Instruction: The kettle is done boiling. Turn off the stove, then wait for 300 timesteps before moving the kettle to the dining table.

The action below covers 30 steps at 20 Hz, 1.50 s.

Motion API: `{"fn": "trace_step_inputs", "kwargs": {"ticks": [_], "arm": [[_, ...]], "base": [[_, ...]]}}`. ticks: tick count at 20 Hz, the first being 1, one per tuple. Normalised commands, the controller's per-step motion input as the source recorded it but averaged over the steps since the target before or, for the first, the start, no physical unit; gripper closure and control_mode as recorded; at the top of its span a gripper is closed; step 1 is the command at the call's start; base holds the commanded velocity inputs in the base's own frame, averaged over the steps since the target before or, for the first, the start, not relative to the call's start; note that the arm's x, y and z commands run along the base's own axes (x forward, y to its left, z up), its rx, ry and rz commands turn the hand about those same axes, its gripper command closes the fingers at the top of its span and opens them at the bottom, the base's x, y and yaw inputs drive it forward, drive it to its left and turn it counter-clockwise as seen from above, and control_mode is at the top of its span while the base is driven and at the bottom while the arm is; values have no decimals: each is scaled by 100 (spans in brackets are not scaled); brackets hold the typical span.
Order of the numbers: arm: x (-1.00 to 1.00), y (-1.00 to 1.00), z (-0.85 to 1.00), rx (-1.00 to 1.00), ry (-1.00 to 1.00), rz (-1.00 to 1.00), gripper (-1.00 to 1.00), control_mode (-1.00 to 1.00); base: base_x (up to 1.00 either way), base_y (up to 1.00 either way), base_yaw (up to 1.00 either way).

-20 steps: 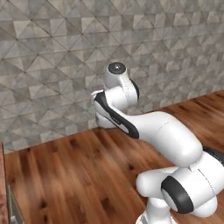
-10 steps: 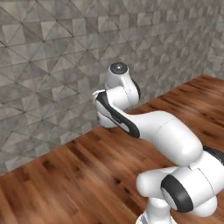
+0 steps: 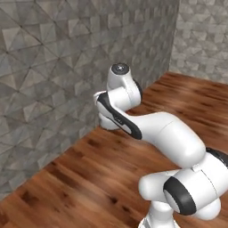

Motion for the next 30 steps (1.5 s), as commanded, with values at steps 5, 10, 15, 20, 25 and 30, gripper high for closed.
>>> {"fn": "trace_step_inputs", "kwargs": {"ticks": [5,10,15,20,25,30], "arm": [[0,0,0,0,0,0,100,100],[0,0,0,0,0,0,100,100],[0,0,0,0,0,0,100,100],[0,0,0,0,0,0,100,100],[0,0,0,0,0,0,100,100],[0,0,0,0,0,0,100,100]], "base": [[40,23,-47],[49,28,-47],[57,32,-45],[57,31,-46],[61,33,-46],[63,32,-45]]}}
